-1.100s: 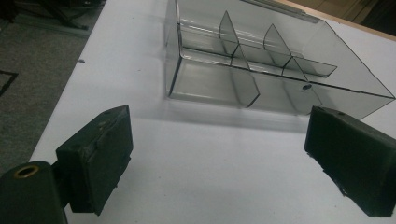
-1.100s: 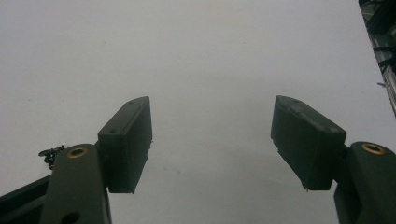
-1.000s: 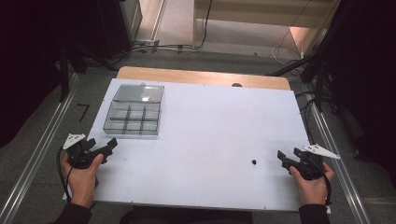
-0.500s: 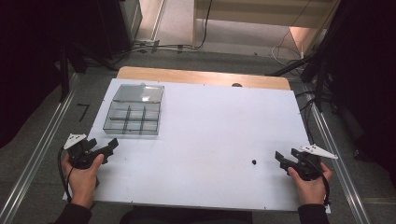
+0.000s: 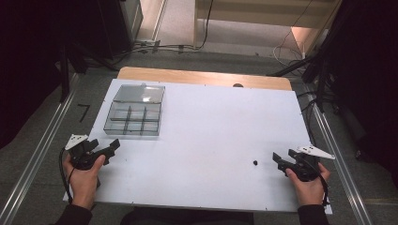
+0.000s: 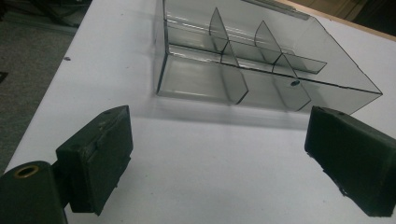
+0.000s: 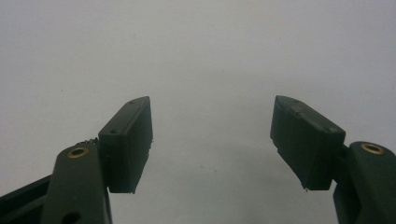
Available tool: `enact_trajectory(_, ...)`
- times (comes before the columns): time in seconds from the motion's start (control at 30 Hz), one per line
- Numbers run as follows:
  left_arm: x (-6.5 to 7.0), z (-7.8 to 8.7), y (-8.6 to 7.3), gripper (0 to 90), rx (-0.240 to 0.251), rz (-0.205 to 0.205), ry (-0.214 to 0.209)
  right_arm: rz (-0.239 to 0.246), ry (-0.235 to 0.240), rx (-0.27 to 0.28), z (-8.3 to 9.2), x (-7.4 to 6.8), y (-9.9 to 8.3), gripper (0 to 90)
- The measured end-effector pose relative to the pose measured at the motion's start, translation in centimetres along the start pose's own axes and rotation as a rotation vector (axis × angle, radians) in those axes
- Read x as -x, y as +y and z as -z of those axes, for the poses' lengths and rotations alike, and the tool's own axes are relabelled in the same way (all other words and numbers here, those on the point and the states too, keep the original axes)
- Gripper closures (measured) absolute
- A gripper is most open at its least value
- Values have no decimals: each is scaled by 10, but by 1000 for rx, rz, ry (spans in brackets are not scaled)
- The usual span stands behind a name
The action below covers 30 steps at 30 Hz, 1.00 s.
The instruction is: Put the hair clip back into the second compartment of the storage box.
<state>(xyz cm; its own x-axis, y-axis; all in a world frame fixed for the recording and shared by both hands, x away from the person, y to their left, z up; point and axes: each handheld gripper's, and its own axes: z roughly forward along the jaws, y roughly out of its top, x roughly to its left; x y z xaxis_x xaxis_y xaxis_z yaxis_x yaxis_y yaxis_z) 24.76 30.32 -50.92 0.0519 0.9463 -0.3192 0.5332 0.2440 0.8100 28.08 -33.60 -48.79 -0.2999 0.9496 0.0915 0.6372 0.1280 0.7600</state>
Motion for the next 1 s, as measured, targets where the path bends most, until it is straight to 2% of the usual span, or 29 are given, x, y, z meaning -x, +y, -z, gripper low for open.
enact_trajectory(0.63,1,-1,0,86,0,-4,-2,39,41,-15,-3,-14,1,287)
enact_trajectory(1.0,2,-1,0,86,-3,-4,-3,55,77,-45,-8,-25,1,293)
